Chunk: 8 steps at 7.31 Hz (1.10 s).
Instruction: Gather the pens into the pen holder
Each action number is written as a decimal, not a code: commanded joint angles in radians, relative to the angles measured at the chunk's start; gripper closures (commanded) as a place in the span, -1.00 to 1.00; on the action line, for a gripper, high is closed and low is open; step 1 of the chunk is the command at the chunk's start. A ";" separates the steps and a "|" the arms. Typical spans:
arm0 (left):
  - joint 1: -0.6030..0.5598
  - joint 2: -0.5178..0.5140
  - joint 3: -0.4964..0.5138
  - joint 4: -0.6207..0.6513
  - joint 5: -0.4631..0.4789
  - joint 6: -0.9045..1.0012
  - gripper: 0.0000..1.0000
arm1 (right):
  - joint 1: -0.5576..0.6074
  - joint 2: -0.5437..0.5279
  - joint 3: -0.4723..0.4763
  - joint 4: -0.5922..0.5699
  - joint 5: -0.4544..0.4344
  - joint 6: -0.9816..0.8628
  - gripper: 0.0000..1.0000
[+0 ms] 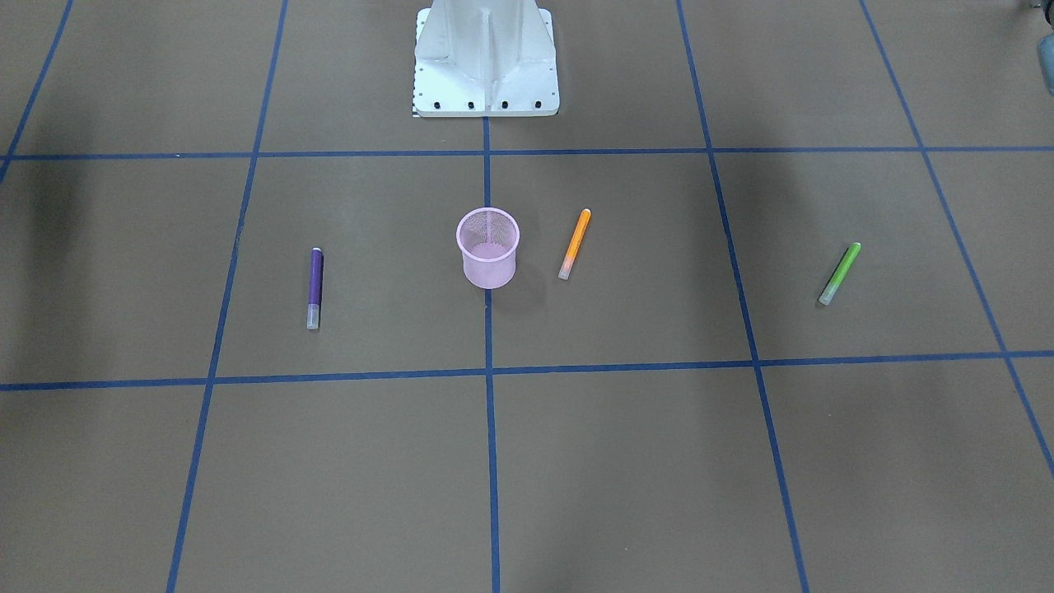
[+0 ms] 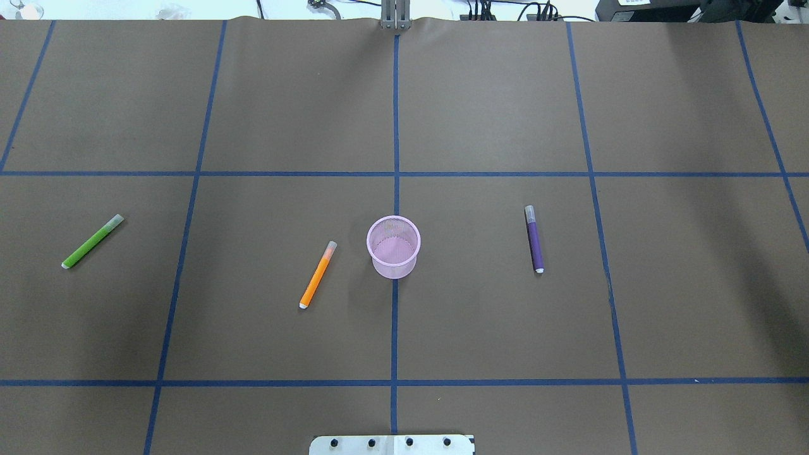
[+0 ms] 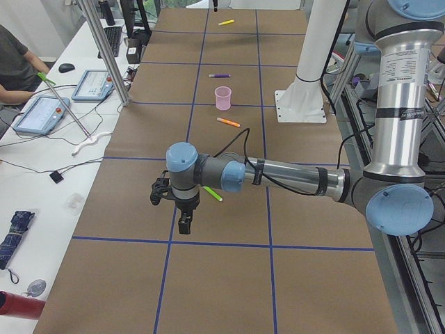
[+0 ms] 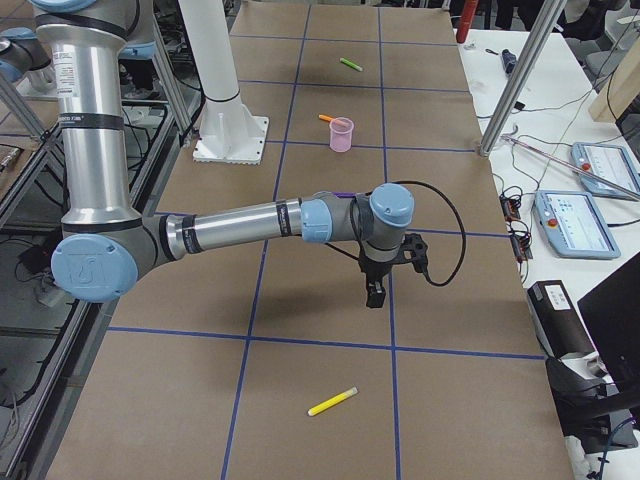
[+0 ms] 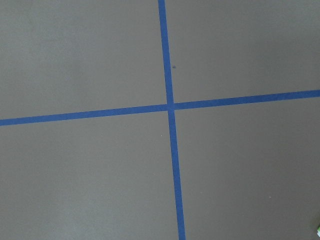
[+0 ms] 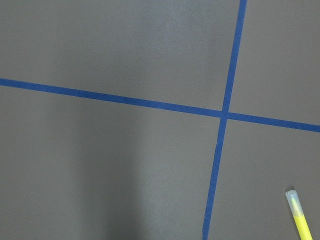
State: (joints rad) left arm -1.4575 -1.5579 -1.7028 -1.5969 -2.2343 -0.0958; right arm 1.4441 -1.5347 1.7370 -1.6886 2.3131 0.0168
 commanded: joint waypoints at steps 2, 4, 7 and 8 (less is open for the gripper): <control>0.000 0.012 -0.012 -0.017 -0.037 -0.002 -0.99 | 0.007 -0.007 -0.005 0.000 0.002 0.000 -1.00; -0.001 0.013 -0.006 -0.017 -0.036 -0.007 -0.99 | 0.022 -0.004 -0.019 0.000 0.002 0.002 -1.00; -0.001 0.019 -0.003 -0.018 -0.042 -0.002 -0.99 | 0.024 -0.012 -0.031 0.000 0.006 0.014 -1.00; -0.001 0.033 -0.003 -0.024 -0.071 -0.002 -0.99 | 0.024 -0.021 -0.016 0.001 0.005 0.008 -1.00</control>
State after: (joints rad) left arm -1.4588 -1.5369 -1.7068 -1.6163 -2.2822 -0.0989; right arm 1.4674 -1.5481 1.7130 -1.6886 2.3178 0.0293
